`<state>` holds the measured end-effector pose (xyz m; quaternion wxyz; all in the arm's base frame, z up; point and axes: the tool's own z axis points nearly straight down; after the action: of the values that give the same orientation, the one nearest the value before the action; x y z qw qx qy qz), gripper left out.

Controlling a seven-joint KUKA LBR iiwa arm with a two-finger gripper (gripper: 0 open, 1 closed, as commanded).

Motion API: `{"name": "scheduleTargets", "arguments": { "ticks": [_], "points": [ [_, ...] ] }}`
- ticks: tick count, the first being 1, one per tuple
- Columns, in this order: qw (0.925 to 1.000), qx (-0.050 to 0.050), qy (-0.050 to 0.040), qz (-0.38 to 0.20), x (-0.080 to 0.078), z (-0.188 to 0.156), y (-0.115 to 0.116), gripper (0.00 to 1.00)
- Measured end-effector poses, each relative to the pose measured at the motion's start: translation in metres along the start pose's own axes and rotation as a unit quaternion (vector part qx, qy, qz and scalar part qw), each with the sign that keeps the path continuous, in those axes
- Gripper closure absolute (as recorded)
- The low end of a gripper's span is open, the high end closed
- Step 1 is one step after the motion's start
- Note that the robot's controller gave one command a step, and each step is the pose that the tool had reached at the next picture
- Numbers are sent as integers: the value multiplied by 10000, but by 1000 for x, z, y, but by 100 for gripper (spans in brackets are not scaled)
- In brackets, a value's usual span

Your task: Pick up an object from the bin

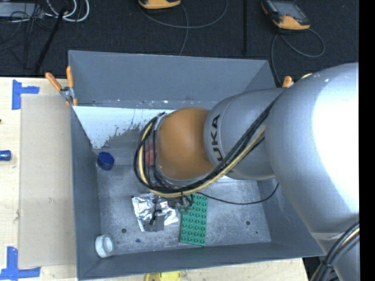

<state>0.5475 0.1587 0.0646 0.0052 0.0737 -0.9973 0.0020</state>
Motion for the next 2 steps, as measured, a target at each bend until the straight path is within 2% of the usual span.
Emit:
{"name": "scheduleTargets", "arguments": {
  "ticks": [1,2],
  "points": [
    [9984,-13,-64,569,-10,-36,-42,0],
    [9947,-23,-47,1027,-9,-35,-44,0]
  ]
}}
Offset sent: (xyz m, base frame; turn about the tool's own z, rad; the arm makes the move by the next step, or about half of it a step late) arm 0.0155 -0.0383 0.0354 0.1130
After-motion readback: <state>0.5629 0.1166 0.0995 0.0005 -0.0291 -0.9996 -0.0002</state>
